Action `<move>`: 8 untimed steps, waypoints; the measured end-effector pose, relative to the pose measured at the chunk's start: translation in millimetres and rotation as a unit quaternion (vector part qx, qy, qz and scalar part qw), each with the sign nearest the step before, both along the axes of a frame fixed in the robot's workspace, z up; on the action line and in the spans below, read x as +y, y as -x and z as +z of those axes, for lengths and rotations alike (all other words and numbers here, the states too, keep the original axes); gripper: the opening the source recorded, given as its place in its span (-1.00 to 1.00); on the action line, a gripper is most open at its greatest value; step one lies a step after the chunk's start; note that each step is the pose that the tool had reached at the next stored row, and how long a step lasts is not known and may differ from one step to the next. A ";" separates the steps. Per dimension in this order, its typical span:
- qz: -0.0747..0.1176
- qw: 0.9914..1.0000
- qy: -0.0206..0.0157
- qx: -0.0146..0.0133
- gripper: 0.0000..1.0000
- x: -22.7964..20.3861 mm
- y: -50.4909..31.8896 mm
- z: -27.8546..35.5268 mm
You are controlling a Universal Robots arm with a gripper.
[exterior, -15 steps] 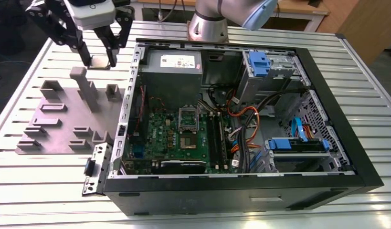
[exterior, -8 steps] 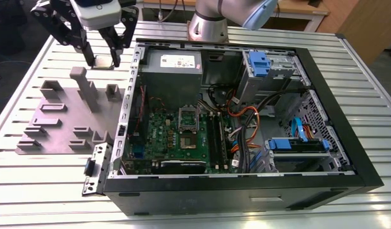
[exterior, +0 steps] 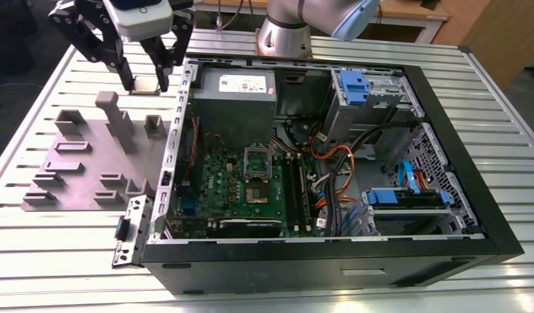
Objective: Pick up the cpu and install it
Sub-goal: 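Pick up the cpu and move it towards the insertion slot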
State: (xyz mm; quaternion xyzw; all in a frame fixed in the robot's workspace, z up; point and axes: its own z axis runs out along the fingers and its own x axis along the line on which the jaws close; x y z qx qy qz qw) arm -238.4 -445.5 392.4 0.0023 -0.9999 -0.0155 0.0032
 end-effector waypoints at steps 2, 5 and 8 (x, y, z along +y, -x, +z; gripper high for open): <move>0.000 1.000 0.000 0.000 -0.06 0.0 -1.3 0.0; 0.000 1.000 0.000 0.000 -0.06 0.0 -2.7 0.0; 0.000 1.000 0.000 0.000 -0.06 0.0 -4.4 0.0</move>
